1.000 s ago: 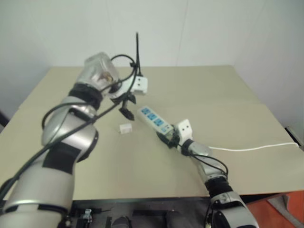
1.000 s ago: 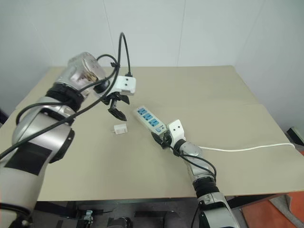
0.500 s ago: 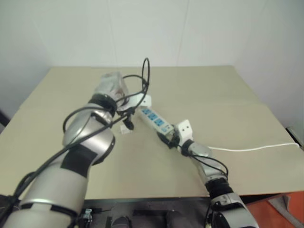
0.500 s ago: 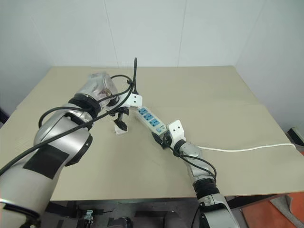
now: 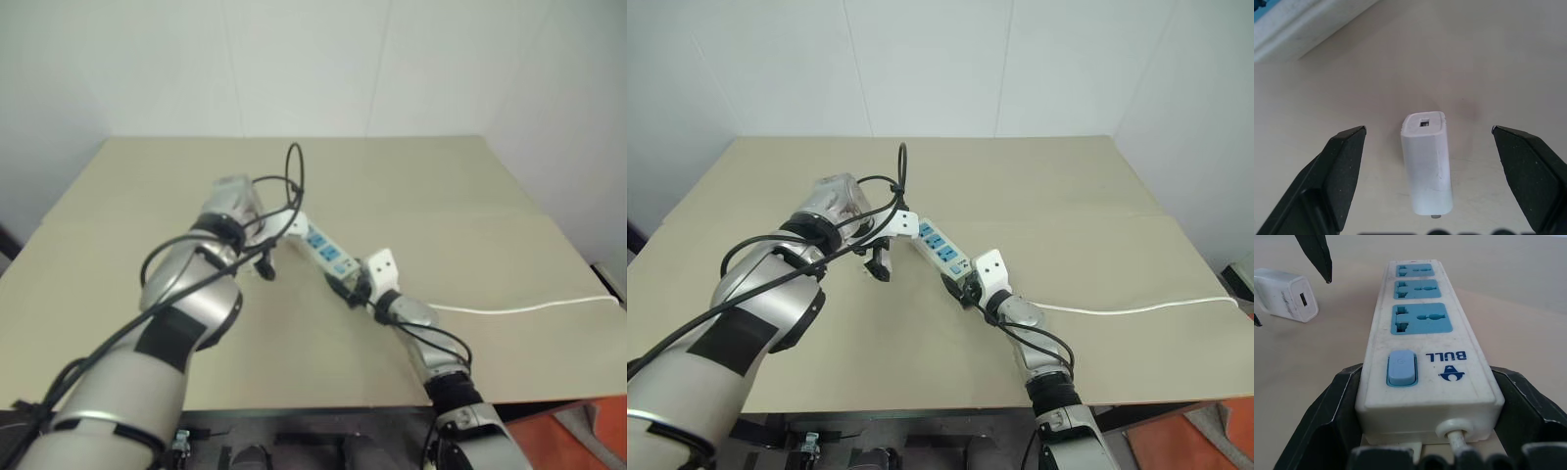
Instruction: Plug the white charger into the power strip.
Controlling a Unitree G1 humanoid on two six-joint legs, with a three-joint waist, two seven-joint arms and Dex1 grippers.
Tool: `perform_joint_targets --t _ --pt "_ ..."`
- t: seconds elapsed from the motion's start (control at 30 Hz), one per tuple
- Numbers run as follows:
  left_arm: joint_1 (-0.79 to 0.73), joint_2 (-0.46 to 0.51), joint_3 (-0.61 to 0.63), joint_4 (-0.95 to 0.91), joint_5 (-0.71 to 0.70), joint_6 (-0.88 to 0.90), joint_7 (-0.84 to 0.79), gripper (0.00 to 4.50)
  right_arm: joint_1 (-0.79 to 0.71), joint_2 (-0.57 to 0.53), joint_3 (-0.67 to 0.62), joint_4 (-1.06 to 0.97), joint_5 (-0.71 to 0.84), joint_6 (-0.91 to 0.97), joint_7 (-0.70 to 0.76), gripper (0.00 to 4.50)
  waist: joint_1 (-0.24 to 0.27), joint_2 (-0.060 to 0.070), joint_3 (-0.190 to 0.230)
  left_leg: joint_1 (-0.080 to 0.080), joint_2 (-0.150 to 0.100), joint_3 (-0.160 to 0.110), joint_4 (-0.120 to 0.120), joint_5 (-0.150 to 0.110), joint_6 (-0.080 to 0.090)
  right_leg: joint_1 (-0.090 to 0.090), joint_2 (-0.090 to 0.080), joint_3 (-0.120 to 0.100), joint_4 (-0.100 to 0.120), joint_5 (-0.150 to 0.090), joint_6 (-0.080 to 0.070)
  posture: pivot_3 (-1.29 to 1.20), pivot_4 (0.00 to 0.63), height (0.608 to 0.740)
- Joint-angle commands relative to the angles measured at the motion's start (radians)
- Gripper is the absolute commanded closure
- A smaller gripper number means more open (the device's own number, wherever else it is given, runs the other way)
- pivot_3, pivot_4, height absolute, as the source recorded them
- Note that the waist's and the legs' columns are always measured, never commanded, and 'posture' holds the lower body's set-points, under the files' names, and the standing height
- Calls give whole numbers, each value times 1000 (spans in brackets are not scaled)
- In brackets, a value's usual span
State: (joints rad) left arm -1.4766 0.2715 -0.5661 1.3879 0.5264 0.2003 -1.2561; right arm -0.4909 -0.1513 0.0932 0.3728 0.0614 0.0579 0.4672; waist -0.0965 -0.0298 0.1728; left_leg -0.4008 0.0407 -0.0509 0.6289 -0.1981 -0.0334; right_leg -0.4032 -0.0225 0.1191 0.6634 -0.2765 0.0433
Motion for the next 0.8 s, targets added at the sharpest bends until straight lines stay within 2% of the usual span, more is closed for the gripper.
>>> perform_joint_targets --t 0.03,0.37,0.4,0.53,0.73,0.8 --pt "1 -2 15 -4 12 8 14 0 32 -7 17 3 -21 36 -6 1080 0 0 0 0 0 0 0 0 0 0 0 0 0 0 0 0 150 740" --pt "28 -15 18 -4 29 -8 56 0 42 -13 29 -19 -29 48 -19 1080 0 0 0 0 -1 -1 0 0 0 0 -1 0 0 0 0 0 150 740" --pt "31 -17 22 -4 30 -6 71 397 44 -14 30 -19 -30 47 -19 1080 1 0 0 0 -1 -1 0 0 0 0 -1 0 0 0 0 0 150 740" --pt "31 -25 42 -4 21 -1 71 1476 46 -16 29 -21 -28 50 -19 1080 1 0 0 1 -3 -1 0 0 0 1 -2 0 1 0 0 0 150 740" --pt "31 -30 40 -4 33 -10 76 3465 44 -14 35 -17 -33 49 -22 1080 1 0 0 1 -3 -1 1 0 0 1 -3 0 1 0 1 0 150 740" --pt "31 -31 42 -4 34 -10 84 3480 44 -13 38 -15 -34 47 -23 1080 1 0 0 1 -4 -1 1 0 0 1 -3 0 1 0 1 0 150 740"
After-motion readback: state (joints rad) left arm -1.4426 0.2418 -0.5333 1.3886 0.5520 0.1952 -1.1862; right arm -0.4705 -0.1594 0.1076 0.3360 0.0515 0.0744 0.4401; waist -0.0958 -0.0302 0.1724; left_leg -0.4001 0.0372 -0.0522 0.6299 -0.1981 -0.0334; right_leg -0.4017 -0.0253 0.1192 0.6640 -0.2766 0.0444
